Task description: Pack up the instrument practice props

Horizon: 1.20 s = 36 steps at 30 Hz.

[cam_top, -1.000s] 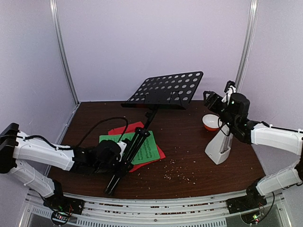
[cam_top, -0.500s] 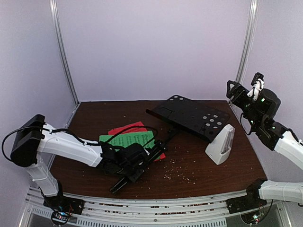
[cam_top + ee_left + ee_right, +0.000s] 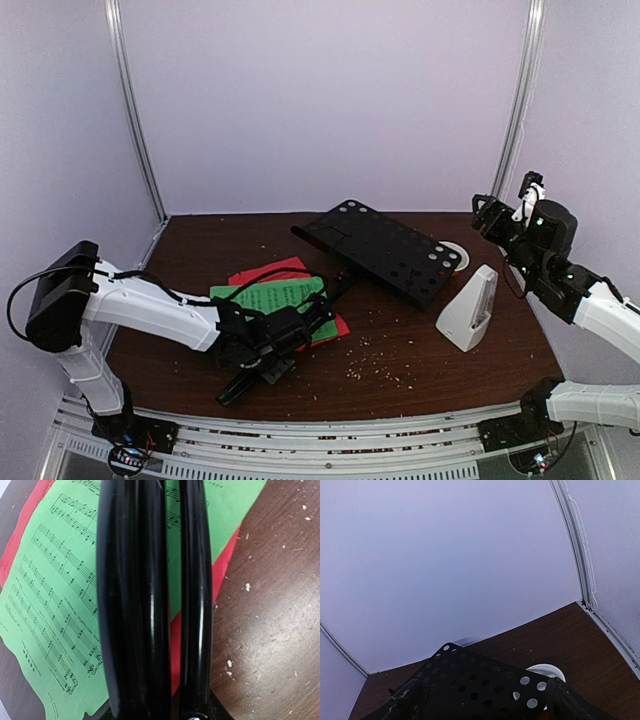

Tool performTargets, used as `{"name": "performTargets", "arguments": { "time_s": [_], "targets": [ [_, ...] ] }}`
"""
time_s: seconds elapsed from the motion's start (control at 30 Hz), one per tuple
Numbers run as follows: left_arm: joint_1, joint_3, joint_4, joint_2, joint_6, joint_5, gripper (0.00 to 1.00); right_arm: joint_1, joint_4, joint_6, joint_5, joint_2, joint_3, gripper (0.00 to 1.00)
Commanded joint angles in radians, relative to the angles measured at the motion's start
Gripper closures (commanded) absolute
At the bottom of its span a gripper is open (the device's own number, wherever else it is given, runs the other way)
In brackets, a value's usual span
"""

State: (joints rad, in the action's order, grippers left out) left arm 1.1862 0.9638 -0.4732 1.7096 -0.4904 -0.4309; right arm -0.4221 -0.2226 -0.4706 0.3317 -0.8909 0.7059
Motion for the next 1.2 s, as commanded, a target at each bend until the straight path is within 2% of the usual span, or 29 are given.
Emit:
{"name": "performTargets", "arguments": {
  "time_s": [0.0,0.37,0.67,0.9,1.0,1.1,1.17],
  "targets": [
    [-0.004,0.066,0.344,-0.069,-0.088,-0.210,1.00,0.009,0.007,0.001,0.020,0.007,-0.009,0.15],
    [-0.025,-0.011,0.289,-0.102,-0.142,-0.230,1.00,0.014,0.019,-0.006,0.025,0.003,-0.014,0.14],
    [-0.089,-0.141,0.312,-0.211,-0.194,-0.190,1.00,0.018,0.020,-0.021,0.029,-0.012,-0.019,0.14],
    [-0.097,-0.157,0.355,-0.220,-0.132,-0.161,1.00,0.020,0.015,-0.030,0.028,-0.027,-0.019,0.14],
    [-0.097,-0.144,0.353,-0.197,-0.124,-0.146,0.91,0.022,0.014,-0.032,0.030,-0.031,-0.023,0.14],
    [-0.097,-0.144,0.365,-0.188,-0.124,-0.129,0.71,0.022,0.015,-0.030,0.031,-0.031,-0.026,0.14],
    [-0.097,-0.151,0.381,-0.194,-0.122,-0.122,0.62,0.023,0.017,-0.024,0.033,-0.029,-0.026,0.14]
  ]
}}
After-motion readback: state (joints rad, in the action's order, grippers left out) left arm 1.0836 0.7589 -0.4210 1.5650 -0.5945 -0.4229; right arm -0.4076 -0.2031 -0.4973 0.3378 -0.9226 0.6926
